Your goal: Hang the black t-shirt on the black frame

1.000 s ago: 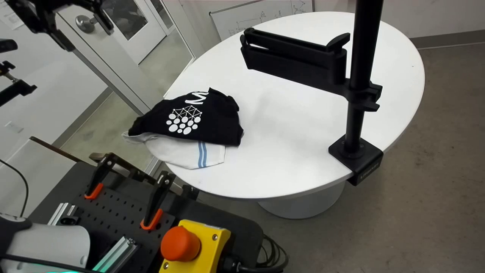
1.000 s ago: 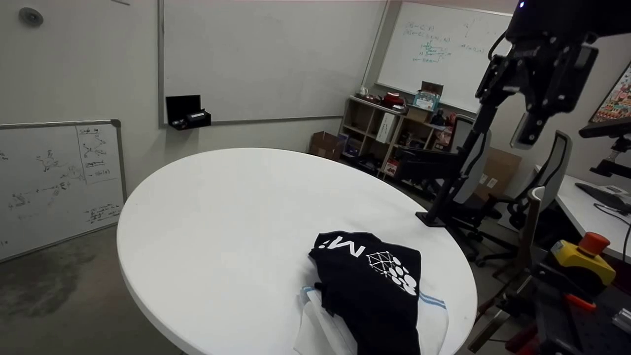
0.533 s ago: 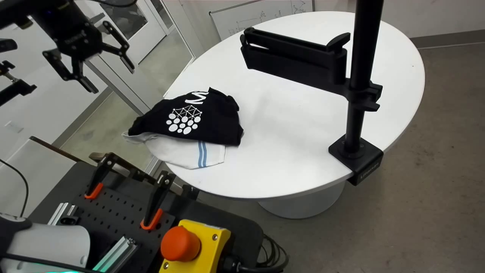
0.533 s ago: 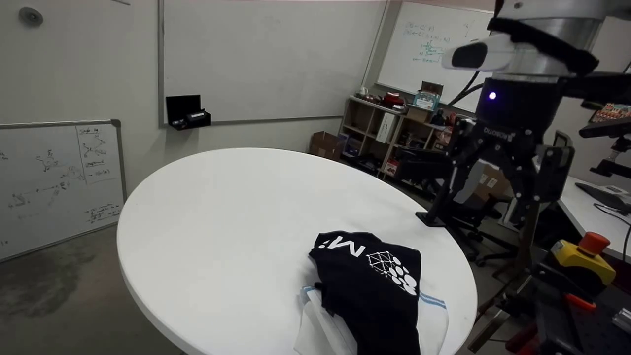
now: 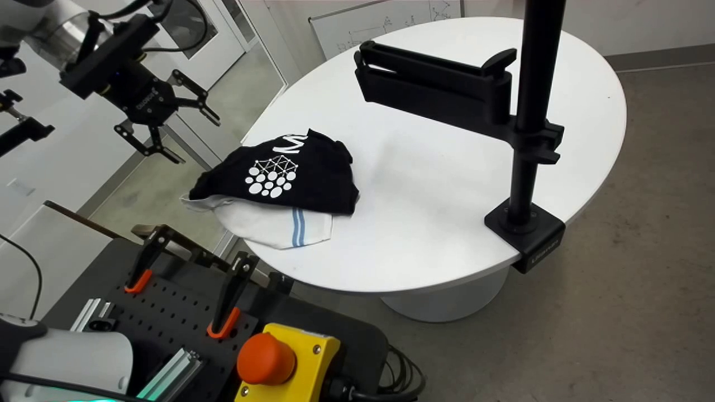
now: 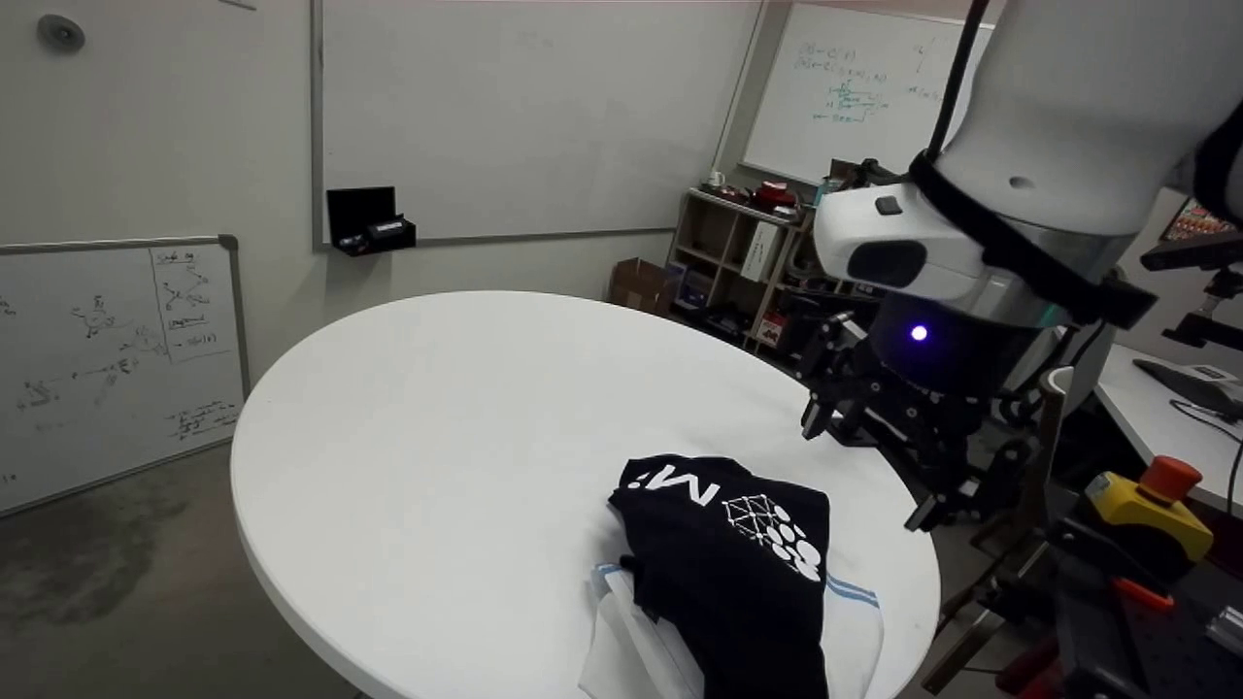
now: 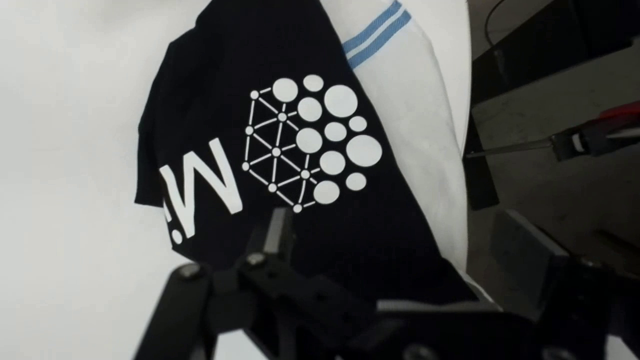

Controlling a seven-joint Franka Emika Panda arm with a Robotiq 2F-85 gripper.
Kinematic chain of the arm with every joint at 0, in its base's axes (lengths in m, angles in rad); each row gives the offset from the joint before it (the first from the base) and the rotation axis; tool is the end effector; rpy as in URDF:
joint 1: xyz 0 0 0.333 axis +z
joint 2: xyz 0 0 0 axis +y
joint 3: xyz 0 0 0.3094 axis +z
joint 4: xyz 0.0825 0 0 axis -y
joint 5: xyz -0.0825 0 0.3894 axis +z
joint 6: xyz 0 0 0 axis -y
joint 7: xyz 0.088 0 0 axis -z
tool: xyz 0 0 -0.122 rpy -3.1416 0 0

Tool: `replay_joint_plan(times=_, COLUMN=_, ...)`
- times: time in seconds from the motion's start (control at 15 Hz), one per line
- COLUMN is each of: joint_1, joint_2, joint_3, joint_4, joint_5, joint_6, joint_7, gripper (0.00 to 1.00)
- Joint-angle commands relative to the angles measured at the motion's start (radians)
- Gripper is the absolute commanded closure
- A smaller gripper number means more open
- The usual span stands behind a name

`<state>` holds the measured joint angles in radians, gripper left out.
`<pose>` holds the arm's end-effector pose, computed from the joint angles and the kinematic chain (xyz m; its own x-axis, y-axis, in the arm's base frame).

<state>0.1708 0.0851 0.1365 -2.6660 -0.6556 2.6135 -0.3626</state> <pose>0.3788 0.1313 0.1719 0.3103 0.9130 -0.2649 0.9492 -0.2825 0.1384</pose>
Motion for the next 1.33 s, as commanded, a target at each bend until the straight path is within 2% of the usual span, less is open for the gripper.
replay_joint_plan(times=0.0, joint_1=0.021, joint_2=0.097, joint_3=-0.019, joint_4=0.056, joint_5=-0.162, joint_6=0.075, joint_7=0.229, gripper=0.00)
replay_joint_plan(times=0.33, joint_1=0.035, joint_2=0.217, joint_3=-0.025, joint_4=0.123, joint_5=-0.247, joint_6=0.082, joint_7=0.439, gripper=0.00)
replay_joint_plan(times=0.67, joint_1=0.036, joint_2=0.316, joint_3=-0.020, joint_4=0.203, joint_5=-0.178, joint_6=0.091, joint_7=0.666, gripper=0.00)
replay_joint_plan(times=1.0, joint_1=0.028, joint_2=0.366, joint_3=0.019, joint_4=0.250, joint_5=-0.068, joint_6=0.099, joint_7=0.755, gripper=0.00)
replay_joint_plan(times=1.2, joint_1=0.036, joint_2=0.383, joint_3=0.016, joint_4=0.252, joint_5=-0.054, joint_6=0.096, joint_7=0.807, gripper=0.00)
replay_joint_plan(times=1.27, joint_1=0.038, joint_2=0.390, joint_3=0.011, joint_4=0.250, joint_5=-0.056, joint_6=0.088, joint_7=0.825, gripper=0.07)
